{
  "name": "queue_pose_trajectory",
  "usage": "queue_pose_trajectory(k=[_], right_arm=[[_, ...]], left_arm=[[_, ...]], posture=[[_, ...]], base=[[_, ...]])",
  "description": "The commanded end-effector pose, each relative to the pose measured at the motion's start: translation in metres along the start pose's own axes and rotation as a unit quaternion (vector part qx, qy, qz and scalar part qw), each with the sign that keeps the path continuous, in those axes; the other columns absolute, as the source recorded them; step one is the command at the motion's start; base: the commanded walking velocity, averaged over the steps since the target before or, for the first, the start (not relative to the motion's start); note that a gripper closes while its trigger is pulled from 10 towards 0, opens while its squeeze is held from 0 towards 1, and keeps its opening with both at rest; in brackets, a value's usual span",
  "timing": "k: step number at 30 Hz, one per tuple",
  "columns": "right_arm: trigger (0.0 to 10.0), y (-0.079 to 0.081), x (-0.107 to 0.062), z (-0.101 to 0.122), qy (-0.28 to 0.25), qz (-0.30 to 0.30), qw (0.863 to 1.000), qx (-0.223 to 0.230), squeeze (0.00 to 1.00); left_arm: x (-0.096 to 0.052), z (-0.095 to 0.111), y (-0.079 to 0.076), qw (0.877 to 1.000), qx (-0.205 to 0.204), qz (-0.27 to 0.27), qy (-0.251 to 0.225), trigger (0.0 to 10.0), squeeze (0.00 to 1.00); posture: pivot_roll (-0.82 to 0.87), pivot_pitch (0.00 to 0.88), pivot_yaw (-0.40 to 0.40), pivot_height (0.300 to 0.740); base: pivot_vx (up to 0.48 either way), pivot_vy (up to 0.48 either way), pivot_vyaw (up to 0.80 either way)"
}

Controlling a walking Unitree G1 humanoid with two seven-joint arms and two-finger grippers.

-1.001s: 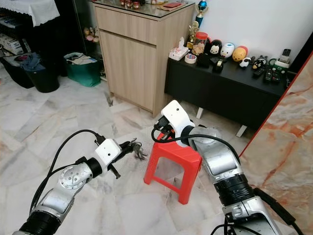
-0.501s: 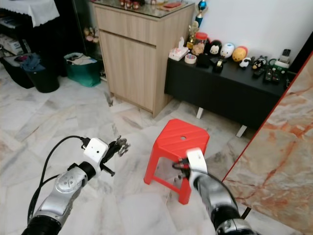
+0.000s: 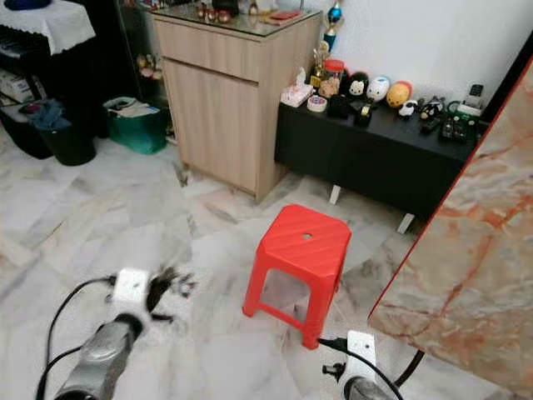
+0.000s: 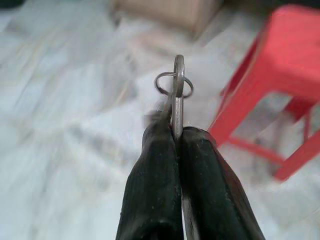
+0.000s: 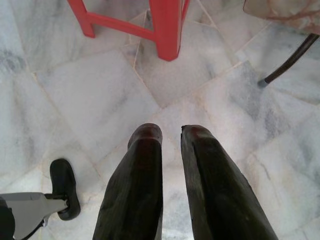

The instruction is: Hang keys on a hook

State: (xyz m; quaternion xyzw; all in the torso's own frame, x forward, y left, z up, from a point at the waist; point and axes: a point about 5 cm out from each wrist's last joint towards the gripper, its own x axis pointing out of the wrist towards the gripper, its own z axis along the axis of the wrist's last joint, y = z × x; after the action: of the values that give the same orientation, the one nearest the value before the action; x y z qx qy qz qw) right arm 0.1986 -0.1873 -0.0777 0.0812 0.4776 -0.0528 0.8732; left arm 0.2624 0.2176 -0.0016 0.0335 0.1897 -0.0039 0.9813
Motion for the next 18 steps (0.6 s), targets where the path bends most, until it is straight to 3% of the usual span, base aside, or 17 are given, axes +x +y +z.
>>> queue_pose_trajectory(k=[1,5,7,12,18], right_arm=[[10.0,-0.001,0.0,0.005,-0.01,-0.004,1.0,-0.005,0.0],[10.0,-0.005,0.0,-0.001,0.004,-0.02,1.0,-0.016,0.0],[10.0,-0.007,-0.001,-0.002,0.004,-0.027,1.0,0.003,0.0],[10.0,-0.03,-0.005,-0.008,0.019,-0.043,0.999,-0.01,0.0],[10.0,-0.041,-0.007,-0.014,0.023,-0.05,0.998,-0.019,0.0]], left_arm=[[-0.005,-0.017,0.004,0.999,-0.009,0.015,0.036,10.0,0.0],[-0.018,-0.046,0.008,0.994,-0.022,0.037,0.096,10.0,0.0],[-0.024,-0.06,0.005,0.991,-0.032,0.043,0.126,10.0,0.0],[-0.029,-0.072,-0.002,0.985,-0.05,0.045,0.158,10.0,0.0],[-0.03,-0.076,0.0,0.982,-0.051,0.055,0.176,10.0,0.0]], posture=[[0.02,0.0,-0.059,0.74],[-0.01,0.0,-0.05,0.74],[-0.01,0.0,-0.051,0.74],[-0.02,0.0,-0.053,0.74],[0.0,0.0,-0.058,0.74]], base=[[0.0,0.0,0.0],[0.0,0.0,0.0],[0.0,0.0,0.0],[0.0,0.0,-0.56],[0.0,0.0,-0.75]])
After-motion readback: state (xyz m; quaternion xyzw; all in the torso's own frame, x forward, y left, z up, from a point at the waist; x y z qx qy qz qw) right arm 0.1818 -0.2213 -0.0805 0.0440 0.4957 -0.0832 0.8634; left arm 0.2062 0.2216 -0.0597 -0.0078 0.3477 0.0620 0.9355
